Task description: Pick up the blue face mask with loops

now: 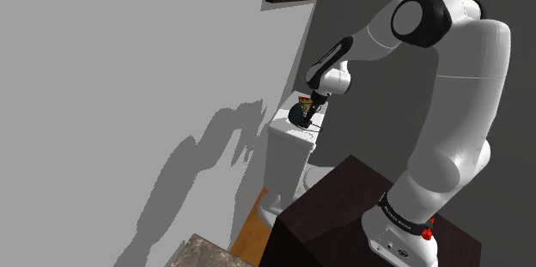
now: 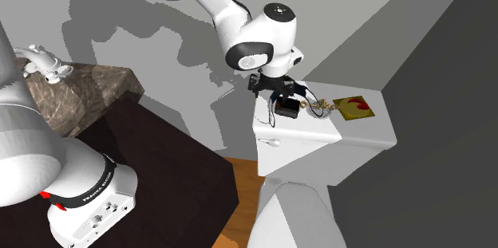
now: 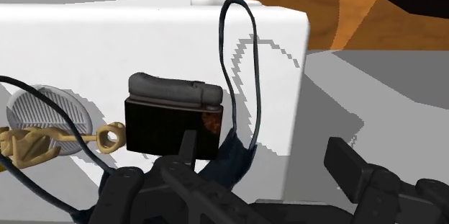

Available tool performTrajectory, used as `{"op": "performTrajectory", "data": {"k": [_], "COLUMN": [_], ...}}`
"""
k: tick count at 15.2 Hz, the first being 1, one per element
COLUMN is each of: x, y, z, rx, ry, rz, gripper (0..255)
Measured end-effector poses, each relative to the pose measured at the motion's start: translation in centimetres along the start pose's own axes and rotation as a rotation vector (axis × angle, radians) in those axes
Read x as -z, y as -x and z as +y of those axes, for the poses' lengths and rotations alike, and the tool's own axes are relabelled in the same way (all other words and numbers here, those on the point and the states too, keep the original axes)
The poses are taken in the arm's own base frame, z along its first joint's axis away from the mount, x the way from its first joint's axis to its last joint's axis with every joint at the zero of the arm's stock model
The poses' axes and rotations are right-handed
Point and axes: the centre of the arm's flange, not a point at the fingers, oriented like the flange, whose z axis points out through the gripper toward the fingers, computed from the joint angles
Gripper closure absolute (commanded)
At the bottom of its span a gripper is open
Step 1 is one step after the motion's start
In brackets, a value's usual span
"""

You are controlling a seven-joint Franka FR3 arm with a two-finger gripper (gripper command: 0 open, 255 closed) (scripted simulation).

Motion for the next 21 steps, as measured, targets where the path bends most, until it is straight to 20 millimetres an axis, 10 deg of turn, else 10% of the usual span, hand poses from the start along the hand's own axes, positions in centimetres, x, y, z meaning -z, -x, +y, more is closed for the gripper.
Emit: {"op": "performTrajectory", "data": {"k": [5,6,21], "x": [-2.6,-2.8,-0.8], "y": [0.4,0.4,0.0], "z": [0.2,0.2,0.0], "rx": [0.0,0.0,0.001], "ry": [0.0,0.0,0.0], "rz": [0.0,0.0,0.001], "gripper": [0,255,255]}}
